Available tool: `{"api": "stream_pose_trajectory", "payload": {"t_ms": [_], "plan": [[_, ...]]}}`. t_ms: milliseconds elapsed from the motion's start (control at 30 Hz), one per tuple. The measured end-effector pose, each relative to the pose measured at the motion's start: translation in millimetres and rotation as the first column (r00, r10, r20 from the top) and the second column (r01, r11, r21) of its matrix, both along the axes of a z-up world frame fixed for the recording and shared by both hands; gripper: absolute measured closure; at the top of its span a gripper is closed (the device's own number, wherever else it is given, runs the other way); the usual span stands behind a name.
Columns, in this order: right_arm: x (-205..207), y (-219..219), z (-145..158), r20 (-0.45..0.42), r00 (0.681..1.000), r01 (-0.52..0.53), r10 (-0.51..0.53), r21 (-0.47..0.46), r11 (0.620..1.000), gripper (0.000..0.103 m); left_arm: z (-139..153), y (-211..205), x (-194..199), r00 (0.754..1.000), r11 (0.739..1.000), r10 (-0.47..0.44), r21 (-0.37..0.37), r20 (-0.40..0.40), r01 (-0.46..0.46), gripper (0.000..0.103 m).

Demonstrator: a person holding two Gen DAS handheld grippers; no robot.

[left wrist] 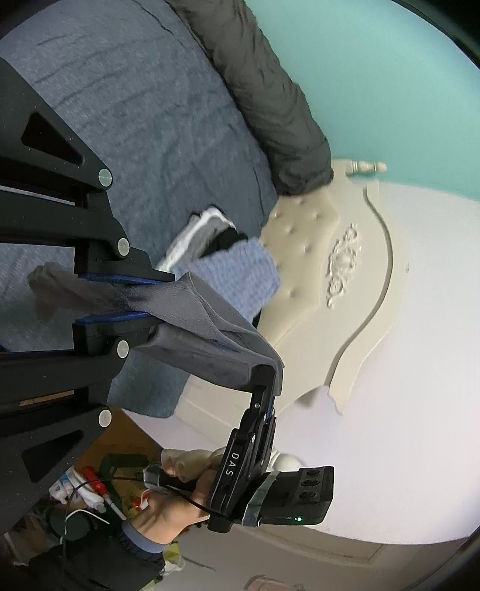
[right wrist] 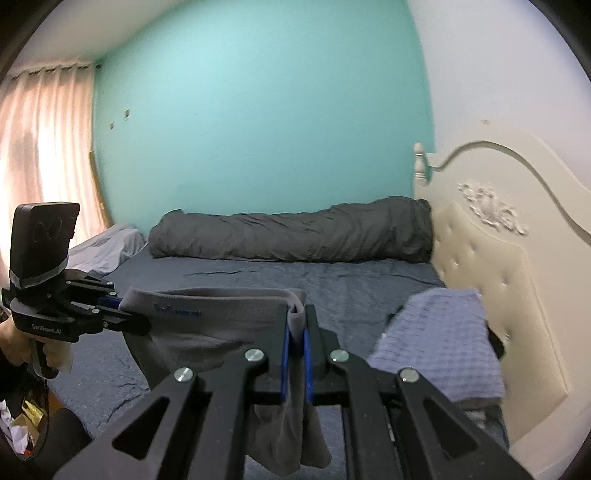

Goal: Fold clothes
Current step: 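Lift the folded grey garment with both tools and carry it toward the clothes stack, then lower the garment onto the clothes stack and open both tools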

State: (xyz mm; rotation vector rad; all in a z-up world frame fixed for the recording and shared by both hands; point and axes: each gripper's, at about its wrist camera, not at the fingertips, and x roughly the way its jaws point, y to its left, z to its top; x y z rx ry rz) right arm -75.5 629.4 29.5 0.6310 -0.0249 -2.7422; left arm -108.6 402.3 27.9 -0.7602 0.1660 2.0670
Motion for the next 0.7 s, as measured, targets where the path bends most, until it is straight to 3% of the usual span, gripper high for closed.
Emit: {"api": "stream_pose_trajectory", "payload": {"t_ms": [333,700], "plan": [[0,97,-3,0.0,0.994,0.114,-0.114,-0.011,0.993,0.097,-3,103,-26,0.998,0.998,-0.068,0.013,0.018,0.067,0.09],[-64,170,0,0.022,0.98,0.199,-0.2,0.041,0.979,0.097,-14,194,-114,0.995,0.998,-0.063,0.029,0.073,0.061,0.09]]}}
